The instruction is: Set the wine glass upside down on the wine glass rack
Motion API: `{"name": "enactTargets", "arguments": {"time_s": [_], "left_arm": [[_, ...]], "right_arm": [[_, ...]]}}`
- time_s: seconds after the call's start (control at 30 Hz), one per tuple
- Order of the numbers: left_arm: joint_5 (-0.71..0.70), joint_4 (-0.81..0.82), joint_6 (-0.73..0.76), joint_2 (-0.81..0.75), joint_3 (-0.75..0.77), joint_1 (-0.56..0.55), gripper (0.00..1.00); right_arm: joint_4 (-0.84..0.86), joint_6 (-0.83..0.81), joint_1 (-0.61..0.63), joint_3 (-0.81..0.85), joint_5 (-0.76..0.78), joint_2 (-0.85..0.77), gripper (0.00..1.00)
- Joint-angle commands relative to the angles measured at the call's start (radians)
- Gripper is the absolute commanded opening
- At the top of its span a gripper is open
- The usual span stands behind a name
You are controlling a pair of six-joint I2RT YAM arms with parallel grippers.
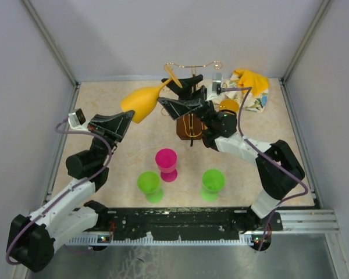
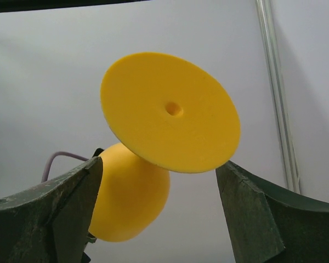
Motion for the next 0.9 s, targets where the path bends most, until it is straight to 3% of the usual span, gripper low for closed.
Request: {"name": "enactTargets", "arguments": {"time_s": [0.0, 0.23, 0.4, 0.67, 0.87], "left_arm": [[0.015, 0.094, -0.027, 0.015, -0.009, -0.014, 0.0], [0.012, 0.112, -0.028, 0.021, -0.022, -0.026, 0.0], [0.004, 0.136, -0.039, 0.035, -0.027, -0.032, 0.0], [0.031, 0.19, -0.062, 0.077, -0.045, -0.043, 0.0], [0.029, 0.178, -0.058, 0.055, -0.089, -0.045, 0.0]], "right_arm": [[0.165, -0.038, 0.023, 0.073, 0.008, 0.018, 0.83], [0.165, -0.06, 0.034, 0.116, 0.02, 0.055, 0.73], [0.165, -0.061, 0.036, 0.122, 0.017, 0.061, 0.52], [0.162, -0.077, 0.036, 0.116, 0.024, 0.056, 0.37], [0.163, -0.106, 0.036, 0.091, 0.037, 0.035, 0.14]]}}
